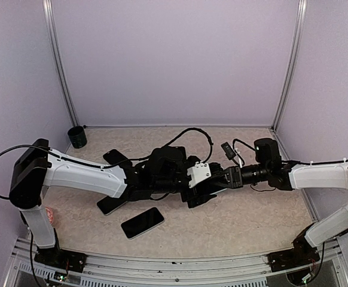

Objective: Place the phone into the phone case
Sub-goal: Place the phone with the phone case at the corner of the board.

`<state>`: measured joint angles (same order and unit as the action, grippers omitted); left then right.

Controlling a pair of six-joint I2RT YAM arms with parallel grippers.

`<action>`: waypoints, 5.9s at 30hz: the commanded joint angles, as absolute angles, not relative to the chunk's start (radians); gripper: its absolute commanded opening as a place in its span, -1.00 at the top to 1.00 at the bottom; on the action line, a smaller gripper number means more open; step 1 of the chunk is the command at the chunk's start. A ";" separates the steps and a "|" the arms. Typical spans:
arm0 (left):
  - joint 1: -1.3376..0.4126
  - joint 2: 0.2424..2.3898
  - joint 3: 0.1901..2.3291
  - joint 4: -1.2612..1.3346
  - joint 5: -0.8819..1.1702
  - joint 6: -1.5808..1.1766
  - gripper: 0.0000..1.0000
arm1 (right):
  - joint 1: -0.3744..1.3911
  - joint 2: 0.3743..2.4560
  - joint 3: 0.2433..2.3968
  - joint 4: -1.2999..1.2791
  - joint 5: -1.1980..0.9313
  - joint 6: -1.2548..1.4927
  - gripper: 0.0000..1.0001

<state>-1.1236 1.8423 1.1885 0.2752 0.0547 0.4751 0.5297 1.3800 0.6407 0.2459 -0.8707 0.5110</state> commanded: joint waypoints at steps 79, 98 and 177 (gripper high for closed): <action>-1.078 1.724 1.069 0.398 -0.113 0.321 -0.98 | 0.535 1.410 0.755 0.295 -0.812 0.607 1.00; -1.023 1.532 0.891 0.461 -0.225 0.126 -0.98 | 0.299 1.689 0.932 0.336 -0.857 0.661 1.00; -1.082 1.458 0.775 0.446 -0.265 0.029 -0.98 | 0.042 2.456 2.013 -0.356 -0.763 0.416 -0.64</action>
